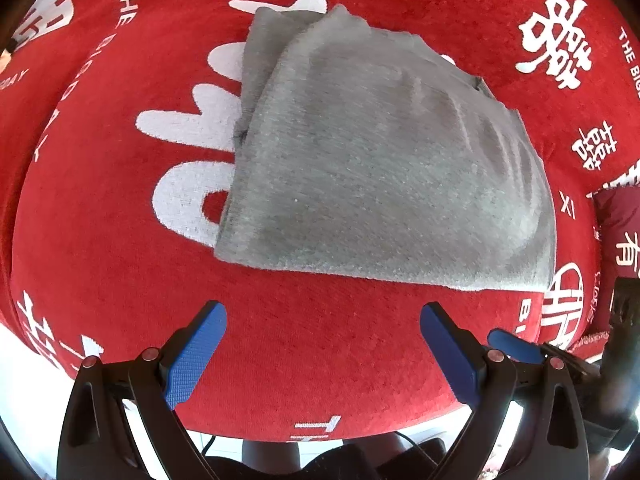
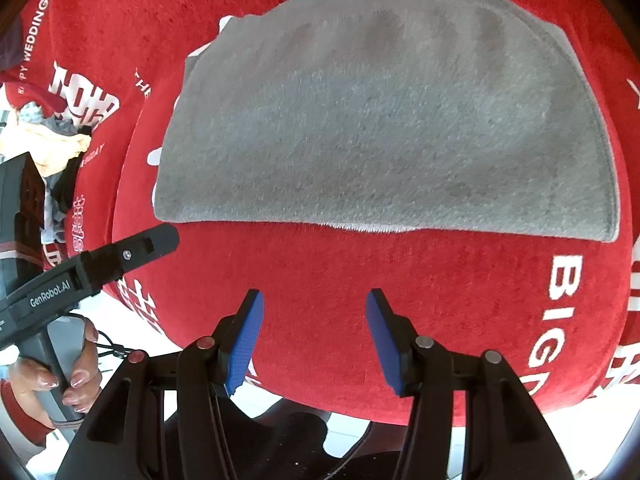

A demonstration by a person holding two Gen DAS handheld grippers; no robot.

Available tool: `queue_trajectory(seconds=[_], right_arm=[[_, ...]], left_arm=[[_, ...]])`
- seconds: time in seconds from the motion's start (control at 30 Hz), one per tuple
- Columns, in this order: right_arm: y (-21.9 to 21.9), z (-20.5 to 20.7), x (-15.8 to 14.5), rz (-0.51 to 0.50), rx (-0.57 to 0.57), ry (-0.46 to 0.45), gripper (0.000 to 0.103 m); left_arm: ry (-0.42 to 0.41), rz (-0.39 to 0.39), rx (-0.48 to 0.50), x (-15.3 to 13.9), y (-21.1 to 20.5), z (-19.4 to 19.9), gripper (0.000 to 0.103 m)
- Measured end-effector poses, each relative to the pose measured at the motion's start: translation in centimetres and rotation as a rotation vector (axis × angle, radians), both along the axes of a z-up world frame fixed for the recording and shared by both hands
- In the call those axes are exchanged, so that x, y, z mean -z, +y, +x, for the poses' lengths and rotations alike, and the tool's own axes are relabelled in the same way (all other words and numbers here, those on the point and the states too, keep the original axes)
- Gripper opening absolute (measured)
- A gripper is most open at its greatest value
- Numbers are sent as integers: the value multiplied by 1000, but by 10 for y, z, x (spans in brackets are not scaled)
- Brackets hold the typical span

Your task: Fold small clothes

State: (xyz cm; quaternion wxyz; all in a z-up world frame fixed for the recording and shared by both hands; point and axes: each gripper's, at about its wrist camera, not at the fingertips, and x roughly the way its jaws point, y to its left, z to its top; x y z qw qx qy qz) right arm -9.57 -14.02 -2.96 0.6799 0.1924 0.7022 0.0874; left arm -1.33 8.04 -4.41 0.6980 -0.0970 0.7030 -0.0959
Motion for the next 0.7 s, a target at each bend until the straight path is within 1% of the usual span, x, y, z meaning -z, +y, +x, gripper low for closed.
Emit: queue_trajectory(seconds=[0.17, 0.33, 0.47, 0.6, 0.7], right_arm=[[-3, 1, 10, 42, 30, 30, 57], [-14, 5, 19, 149, 127, 46, 57], [-18, 11, 25, 167, 149, 42, 57], [-17, 18, 32, 191, 154, 43, 58], [-15, 23, 36, 224, 170, 38, 61]], left_arm=[[-2, 6, -32, 2, 7, 2, 98], [0, 11, -62, 5, 13, 3, 98], [-7, 17, -74, 7, 13, 4, 98], [0, -18, -118, 9, 17, 5, 98], [2, -46, -153, 12, 23, 6, 98]])
